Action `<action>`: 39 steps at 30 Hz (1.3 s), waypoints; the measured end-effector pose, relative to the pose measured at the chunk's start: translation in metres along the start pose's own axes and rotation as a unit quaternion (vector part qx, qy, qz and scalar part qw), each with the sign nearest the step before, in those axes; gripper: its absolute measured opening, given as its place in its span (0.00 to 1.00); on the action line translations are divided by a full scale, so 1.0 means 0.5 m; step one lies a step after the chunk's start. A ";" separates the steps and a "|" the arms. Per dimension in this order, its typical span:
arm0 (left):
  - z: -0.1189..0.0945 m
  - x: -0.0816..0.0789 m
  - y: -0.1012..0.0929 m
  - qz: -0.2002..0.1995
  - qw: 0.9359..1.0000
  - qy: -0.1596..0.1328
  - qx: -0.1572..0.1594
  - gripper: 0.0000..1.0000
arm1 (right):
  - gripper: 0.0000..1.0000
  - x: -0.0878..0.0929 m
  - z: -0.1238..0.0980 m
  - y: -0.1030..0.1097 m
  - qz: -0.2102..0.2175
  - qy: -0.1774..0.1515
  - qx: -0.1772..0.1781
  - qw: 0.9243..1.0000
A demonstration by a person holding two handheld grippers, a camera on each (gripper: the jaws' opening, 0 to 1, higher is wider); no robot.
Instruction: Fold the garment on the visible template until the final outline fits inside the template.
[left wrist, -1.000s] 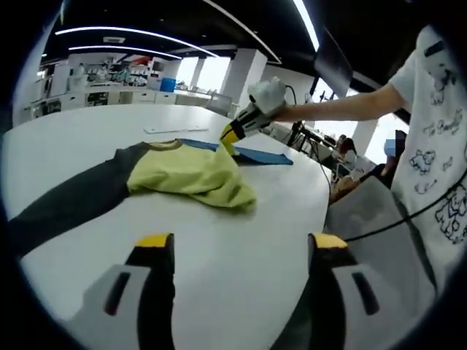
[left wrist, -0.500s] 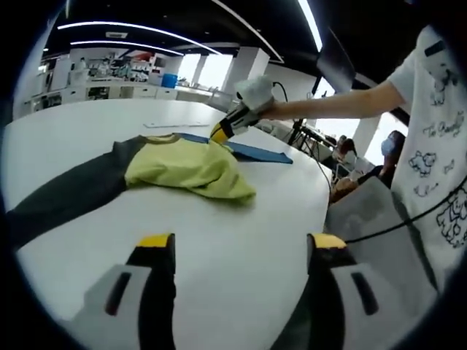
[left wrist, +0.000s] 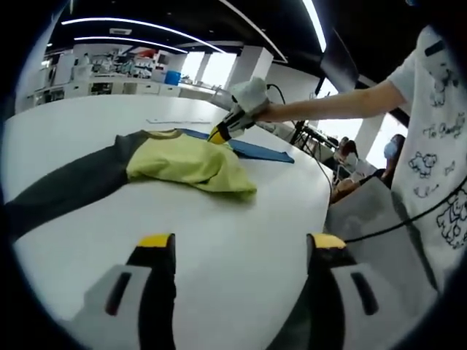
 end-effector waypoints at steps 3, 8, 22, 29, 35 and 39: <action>0.003 -0.001 -0.004 0.001 1.000 -0.001 0.002 0.70 | 0.02 -0.003 -0.005 0.001 0.001 0.000 0.000 1.000; 0.002 -0.002 -0.008 0.002 1.000 -0.002 0.003 0.70 | 0.23 -0.006 -0.031 -0.001 0.010 -0.016 0.006 1.000; 0.006 -0.008 -0.016 0.008 1.000 -0.004 0.014 0.71 | 0.75 0.041 -0.083 0.023 0.086 -0.054 0.017 0.995; 0.009 -0.011 -0.019 0.012 1.000 -0.002 0.020 0.71 | 0.75 0.062 -0.096 0.046 0.099 -0.056 0.019 0.993; 0.007 -0.014 -0.023 0.014 1.000 -0.003 0.023 0.71 | 0.67 0.066 -0.100 0.075 0.114 -0.061 0.019 0.991; 0.004 -0.013 -0.024 0.014 1.000 -0.003 0.021 0.71 | 0.63 0.065 -0.098 0.086 0.121 -0.061 0.014 0.991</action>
Point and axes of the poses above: the point that each gripper's makers call its tool centre point, and the gripper's own axes: z roughly forward along the fingers, y roughly to its left, x roughly out of its underside, the point moved 5 cm from there along -z, roughly backward along the fingers, and after that the axes turned 2 degrees about -y, right-handed, at the moved point
